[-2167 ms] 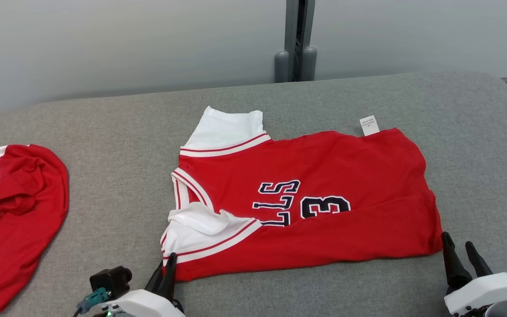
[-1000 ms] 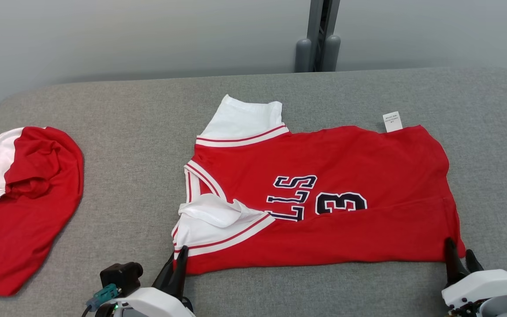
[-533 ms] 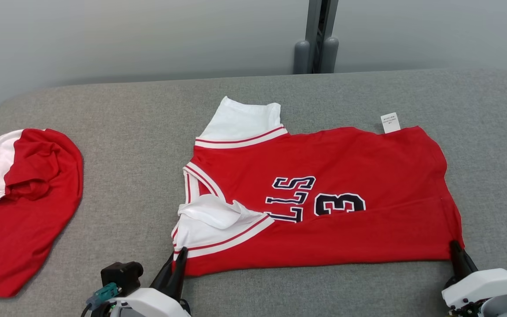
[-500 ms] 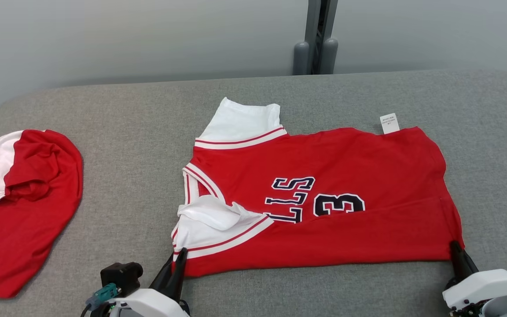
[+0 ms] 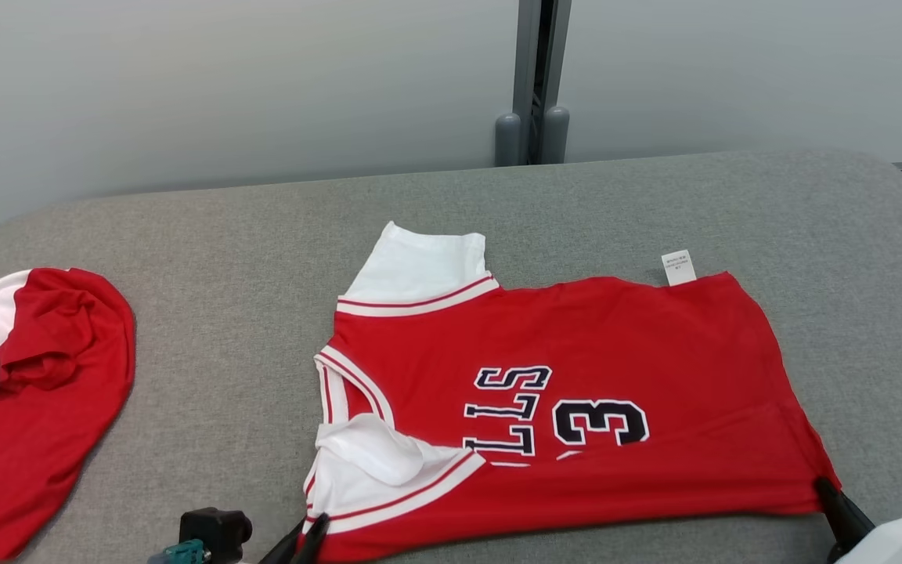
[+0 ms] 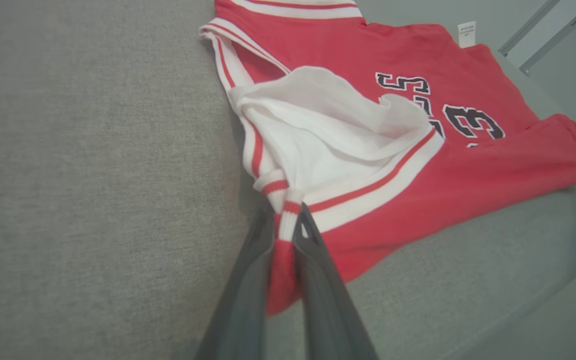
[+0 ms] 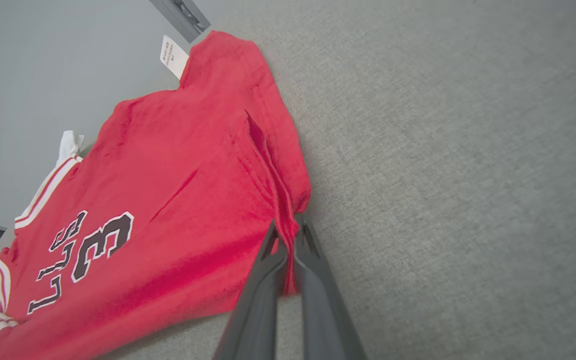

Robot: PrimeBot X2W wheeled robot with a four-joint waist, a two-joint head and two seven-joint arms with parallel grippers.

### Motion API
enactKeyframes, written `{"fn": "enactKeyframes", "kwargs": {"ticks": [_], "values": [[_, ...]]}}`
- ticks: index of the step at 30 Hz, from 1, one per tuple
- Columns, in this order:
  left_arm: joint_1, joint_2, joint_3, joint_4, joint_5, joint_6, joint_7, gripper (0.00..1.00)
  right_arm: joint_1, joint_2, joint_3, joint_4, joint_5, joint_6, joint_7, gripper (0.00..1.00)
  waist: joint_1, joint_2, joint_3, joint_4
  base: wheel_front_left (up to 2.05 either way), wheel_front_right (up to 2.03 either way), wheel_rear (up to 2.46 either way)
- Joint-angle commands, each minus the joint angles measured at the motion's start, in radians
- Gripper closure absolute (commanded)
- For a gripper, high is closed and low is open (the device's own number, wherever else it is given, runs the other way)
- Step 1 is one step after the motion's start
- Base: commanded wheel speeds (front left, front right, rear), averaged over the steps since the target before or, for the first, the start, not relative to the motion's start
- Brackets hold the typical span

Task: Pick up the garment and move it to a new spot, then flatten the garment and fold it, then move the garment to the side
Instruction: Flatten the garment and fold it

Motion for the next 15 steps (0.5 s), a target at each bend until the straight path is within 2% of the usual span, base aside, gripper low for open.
{"fn": "enactKeyframes", "kwargs": {"ticks": [1, 9, 15], "values": [[0.017, 0.023, -0.002, -0.019, -0.006, 0.008, 0.017, 1.00, 0.021, -0.021, -0.007, -0.008, 0.006, -0.001, 0.015, 1.00, 0.0000, -0.0001, -0.005, -0.005, 0.00, 0.00, 0.00], [0.104, 0.107, -0.020, -0.163, -0.023, 0.037, 0.126, 1.00, 0.100, -0.051, -0.037, -0.081, 0.020, -0.001, 0.091, 1.00, 0.0000, -0.0001, -0.007, -0.023, 0.00, 0.00, 0.00], [0.142, 0.128, -0.023, -0.240, -0.033, 0.066, 0.160, 1.00, 0.129, -0.041, -0.066, -0.118, 0.000, -0.001, 0.113, 1.00, 0.0000, -0.0001, -0.004, -0.028, 0.00, 0.00, 0.00]]}}
